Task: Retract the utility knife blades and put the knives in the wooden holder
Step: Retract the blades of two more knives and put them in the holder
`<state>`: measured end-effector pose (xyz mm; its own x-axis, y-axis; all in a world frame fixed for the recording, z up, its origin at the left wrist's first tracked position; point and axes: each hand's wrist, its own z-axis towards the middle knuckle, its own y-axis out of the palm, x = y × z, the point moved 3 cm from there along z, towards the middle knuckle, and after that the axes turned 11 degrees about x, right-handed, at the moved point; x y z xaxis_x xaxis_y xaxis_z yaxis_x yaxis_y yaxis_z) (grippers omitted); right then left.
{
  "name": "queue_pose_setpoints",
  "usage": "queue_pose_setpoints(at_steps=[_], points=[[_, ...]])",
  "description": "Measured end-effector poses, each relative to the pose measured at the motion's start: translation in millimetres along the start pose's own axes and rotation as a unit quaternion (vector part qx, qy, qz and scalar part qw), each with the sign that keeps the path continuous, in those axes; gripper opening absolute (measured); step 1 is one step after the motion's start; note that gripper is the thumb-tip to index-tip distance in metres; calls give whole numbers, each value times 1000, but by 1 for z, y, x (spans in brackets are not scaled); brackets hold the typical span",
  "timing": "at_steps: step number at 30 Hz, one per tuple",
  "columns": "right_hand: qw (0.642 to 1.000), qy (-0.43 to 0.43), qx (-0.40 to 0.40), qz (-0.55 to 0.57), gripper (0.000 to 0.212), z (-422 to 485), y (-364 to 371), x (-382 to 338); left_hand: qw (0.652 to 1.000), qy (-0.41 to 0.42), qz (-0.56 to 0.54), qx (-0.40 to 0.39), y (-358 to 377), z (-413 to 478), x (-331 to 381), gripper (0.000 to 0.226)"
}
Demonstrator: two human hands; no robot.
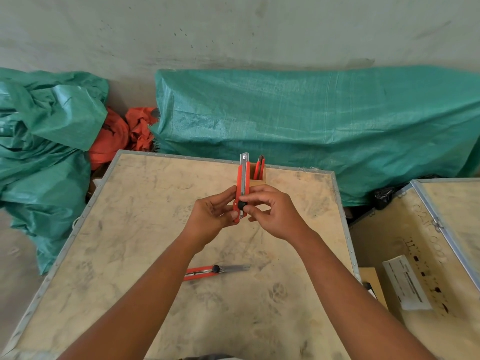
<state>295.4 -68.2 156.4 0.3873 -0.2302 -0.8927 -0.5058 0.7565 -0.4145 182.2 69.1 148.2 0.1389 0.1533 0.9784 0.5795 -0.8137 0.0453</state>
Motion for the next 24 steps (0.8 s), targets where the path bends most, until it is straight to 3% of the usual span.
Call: queue_pose_setpoints(at_steps=[4, 24], points=[[999, -11, 42, 0, 25, -1, 0, 0, 1000, 6, 8, -5, 3, 1, 1, 59], [996, -11, 87, 3, 18, 0, -1, -2, 999, 28, 36, -22, 3, 7, 0, 57]])
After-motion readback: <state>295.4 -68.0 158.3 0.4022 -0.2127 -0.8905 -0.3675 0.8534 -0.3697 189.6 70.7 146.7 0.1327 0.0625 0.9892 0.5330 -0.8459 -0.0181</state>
